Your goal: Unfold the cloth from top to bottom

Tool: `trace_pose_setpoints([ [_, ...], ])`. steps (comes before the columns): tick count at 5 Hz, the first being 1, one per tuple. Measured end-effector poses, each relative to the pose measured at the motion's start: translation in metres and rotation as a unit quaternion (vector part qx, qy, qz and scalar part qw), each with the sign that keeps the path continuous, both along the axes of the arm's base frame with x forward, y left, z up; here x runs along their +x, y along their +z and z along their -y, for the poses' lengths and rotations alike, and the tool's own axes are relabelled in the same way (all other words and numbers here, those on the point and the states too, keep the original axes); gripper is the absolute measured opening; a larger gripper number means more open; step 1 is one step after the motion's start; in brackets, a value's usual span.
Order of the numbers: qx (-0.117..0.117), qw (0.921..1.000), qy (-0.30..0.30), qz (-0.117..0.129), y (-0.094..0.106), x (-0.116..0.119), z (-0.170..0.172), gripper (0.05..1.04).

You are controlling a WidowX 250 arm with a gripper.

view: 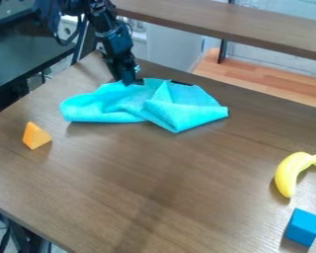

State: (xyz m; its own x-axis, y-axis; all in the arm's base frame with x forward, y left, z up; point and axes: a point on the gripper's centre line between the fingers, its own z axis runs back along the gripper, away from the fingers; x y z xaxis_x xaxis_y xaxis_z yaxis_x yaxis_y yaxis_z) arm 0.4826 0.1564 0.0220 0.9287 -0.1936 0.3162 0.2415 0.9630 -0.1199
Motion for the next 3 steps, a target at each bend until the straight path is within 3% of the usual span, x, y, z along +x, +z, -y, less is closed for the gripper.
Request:
trace_pose_setpoints([
  [1, -0.01, 0.9999, -0.006, -0.006, -0.0013, -0.0015, 0.0023, 0.162],
  [2, -0.018, 0.9998, -0.011, -0.003, -0.0005, -0.0013, 0.0046, 0.058],
  [3, -0.03, 0.9993, -0.023, 0.001, -0.005, -0.0076, 0.0119, 0.049],
])
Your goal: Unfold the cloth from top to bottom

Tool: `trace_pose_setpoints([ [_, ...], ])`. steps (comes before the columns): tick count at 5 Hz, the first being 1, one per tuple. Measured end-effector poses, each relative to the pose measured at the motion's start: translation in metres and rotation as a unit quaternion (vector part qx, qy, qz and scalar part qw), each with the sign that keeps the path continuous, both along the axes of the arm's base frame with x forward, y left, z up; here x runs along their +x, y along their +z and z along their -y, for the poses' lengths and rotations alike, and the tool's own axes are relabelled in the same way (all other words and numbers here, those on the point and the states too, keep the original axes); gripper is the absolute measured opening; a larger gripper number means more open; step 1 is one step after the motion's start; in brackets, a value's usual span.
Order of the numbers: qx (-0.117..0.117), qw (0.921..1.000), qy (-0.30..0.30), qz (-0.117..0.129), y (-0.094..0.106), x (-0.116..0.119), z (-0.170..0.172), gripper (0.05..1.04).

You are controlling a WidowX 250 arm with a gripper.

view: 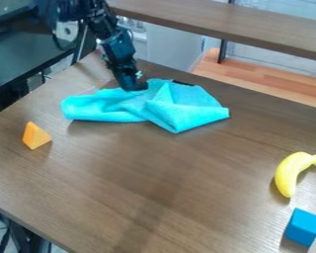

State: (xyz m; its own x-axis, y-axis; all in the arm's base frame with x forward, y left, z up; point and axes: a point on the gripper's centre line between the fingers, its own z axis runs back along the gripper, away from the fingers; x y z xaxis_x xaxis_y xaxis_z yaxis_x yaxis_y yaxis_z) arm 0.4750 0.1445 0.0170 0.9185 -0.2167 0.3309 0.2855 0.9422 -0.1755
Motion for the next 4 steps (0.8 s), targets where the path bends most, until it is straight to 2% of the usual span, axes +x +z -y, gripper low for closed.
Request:
trace_pose_setpoints([
  [1, -0.003, 0.9991, -0.03, 0.03, 0.025, -0.011, 0.011, 0.049],
  [2, -0.005, 0.9942, -0.083, 0.068, 0.04, -0.033, 0.03, 0.049],
  [3, 0.012, 0.9886, -0.117, 0.094, 0.042, -0.058, 0.049, 0.049],
  [4, 0.016, 0.9803, -0.175, 0.091, 0.031, -0.082, 0.076, 0.049],
])
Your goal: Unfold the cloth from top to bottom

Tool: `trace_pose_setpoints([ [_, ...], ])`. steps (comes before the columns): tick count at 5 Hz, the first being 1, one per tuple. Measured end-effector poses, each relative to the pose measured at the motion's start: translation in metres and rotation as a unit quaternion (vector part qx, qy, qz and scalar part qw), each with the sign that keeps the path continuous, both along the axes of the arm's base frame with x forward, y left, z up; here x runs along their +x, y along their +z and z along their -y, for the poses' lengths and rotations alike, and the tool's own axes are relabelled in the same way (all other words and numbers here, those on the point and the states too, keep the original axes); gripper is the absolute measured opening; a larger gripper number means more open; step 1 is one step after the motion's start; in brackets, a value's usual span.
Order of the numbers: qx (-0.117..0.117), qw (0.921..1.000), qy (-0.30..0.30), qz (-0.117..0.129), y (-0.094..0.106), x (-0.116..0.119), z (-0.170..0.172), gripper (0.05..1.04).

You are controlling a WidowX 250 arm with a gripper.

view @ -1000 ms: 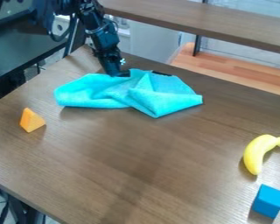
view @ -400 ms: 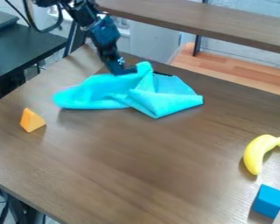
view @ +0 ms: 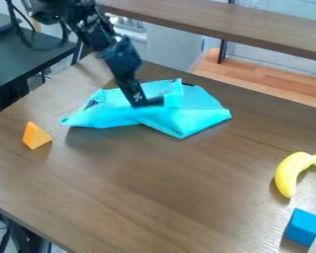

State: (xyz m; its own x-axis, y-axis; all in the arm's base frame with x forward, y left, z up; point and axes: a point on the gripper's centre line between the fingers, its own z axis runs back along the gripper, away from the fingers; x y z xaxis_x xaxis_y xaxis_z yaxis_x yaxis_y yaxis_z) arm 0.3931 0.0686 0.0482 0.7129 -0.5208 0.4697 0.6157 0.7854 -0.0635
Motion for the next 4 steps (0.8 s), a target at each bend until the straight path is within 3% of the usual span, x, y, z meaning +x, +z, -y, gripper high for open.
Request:
trace_pose_setpoints([
  [2, 0.027, 0.9977, -0.06, 0.014, -0.008, -0.052, 0.023, 0.049],
  [4, 0.011, 0.9931, -0.116, 0.002, -0.012, -0.078, 0.037, 0.049],
])
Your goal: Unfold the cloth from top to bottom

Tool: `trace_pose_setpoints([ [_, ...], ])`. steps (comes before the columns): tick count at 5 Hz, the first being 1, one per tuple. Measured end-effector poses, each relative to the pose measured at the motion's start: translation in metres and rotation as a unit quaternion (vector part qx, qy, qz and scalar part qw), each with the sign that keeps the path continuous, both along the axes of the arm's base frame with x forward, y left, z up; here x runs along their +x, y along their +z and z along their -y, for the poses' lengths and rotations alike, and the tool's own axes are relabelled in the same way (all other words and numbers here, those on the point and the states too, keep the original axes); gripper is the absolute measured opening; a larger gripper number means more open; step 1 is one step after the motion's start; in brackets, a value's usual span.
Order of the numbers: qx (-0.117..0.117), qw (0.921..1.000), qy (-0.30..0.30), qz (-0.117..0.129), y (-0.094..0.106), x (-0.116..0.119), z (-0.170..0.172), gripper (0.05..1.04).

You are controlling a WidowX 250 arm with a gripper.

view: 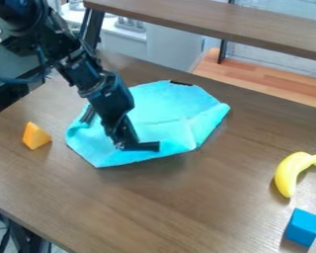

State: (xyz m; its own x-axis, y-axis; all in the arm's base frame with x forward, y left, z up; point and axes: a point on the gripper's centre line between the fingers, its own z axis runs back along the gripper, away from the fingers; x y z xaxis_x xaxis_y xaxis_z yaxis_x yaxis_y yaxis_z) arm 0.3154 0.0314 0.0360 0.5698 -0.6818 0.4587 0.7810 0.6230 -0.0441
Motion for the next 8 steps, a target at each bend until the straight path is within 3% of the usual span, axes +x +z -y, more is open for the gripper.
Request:
trace_pose_setpoints([
  [1, -0.006, 0.9997, -0.013, -0.02, -0.001, -0.007, 0.005, 0.049],
  [3, 0.024, 0.9974, -0.047, -0.048, -0.014, -0.02, 0.023, 0.049],
  [4, 0.049, 0.9949, -0.069, -0.056, -0.023, -0.033, 0.029, 0.049],
  [5, 0.068, 0.9931, -0.084, -0.046, -0.024, -0.041, 0.032, 0.049],
  [6, 0.076, 0.9913, -0.098, -0.044, -0.022, -0.047, 0.031, 0.049],
  [8, 0.056, 0.9917, -0.108, -0.041, 0.002, -0.052, 0.029, 0.049],
])
